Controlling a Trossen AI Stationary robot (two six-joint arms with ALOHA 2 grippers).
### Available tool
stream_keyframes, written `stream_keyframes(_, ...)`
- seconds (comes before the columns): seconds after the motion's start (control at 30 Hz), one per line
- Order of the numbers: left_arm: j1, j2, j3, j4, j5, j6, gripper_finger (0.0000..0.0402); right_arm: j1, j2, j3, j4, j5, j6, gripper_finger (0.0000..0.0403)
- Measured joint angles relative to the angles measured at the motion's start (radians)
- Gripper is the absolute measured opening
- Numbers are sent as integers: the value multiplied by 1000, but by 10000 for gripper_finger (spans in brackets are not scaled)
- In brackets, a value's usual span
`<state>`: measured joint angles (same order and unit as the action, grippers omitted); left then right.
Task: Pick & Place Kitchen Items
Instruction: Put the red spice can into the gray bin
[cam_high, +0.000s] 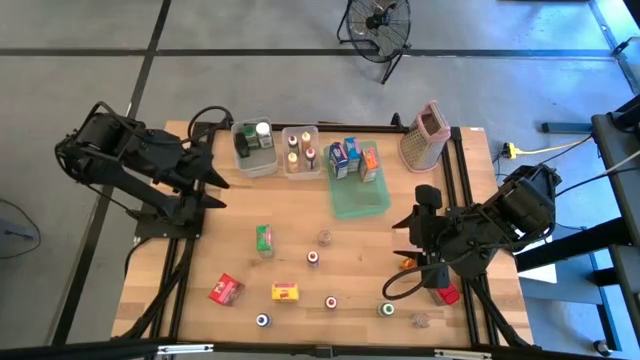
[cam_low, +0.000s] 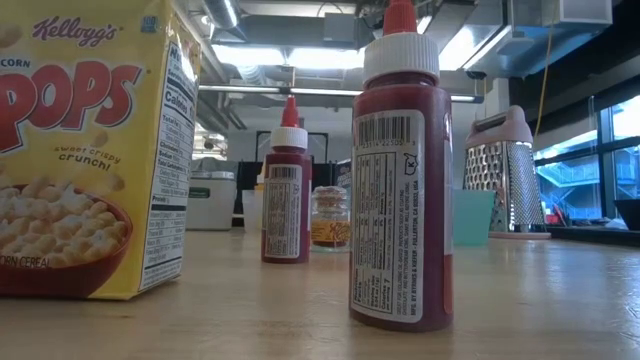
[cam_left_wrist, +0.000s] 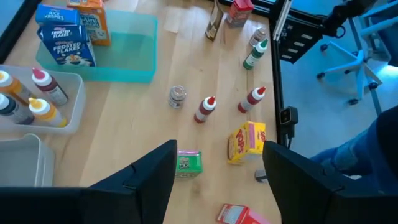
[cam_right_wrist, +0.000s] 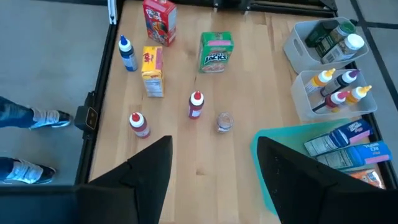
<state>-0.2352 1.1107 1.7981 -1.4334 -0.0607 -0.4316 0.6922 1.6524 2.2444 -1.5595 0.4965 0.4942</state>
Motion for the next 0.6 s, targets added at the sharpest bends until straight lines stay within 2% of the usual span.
stream_keyframes(0.3,0,0,0,0,1,0,234,0,0,0,2,152,57,238)
stream_keyframes(0.6,0,0,0,0,1,0,235,-35,0,0,23,169,75,238)
